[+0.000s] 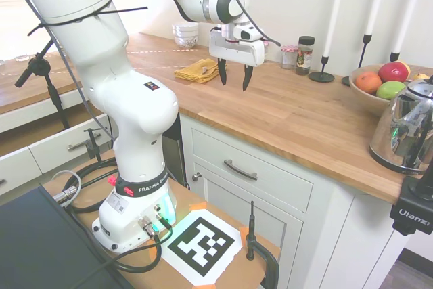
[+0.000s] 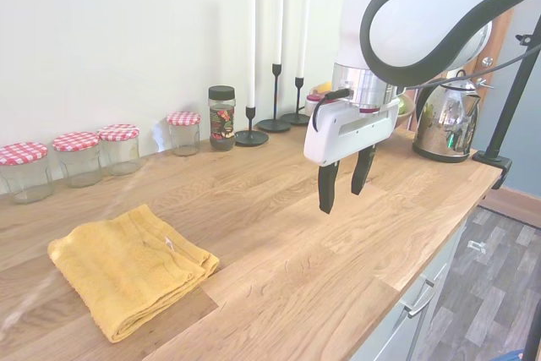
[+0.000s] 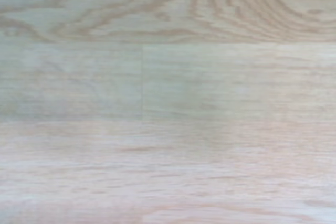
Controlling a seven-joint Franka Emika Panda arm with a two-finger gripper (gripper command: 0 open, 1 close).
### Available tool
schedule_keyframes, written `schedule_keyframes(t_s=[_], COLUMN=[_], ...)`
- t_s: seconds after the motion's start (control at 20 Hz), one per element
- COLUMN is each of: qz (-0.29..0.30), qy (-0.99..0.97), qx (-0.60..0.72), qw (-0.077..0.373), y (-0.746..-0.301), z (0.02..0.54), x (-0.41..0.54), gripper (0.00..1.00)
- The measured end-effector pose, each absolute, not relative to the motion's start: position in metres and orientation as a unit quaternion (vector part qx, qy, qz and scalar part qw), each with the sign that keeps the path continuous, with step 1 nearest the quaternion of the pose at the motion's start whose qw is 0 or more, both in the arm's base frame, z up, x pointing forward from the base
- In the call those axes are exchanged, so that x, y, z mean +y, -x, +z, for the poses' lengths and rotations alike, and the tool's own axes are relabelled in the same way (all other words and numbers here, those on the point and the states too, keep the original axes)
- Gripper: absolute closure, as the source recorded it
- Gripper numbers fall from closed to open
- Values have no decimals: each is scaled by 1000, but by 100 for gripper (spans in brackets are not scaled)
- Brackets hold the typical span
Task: Wipe the counter
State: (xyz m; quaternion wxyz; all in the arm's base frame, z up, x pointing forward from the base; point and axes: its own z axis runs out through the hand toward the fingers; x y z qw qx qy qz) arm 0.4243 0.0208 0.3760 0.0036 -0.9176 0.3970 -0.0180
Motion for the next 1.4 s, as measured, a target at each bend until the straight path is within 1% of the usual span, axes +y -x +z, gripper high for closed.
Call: schedule_keyframes(t_s=[0.35,0.6,0.95,1.4], qz=[-19,-22,-31,-38], qy=[916,918,925,936], qx=[400,395,379,348], qw=[3,1,-2,-19], y=[-425,-435,-464,-492], z=[377,378,390,402], x=[26,46,109,196], gripper=[0,0,0,0])
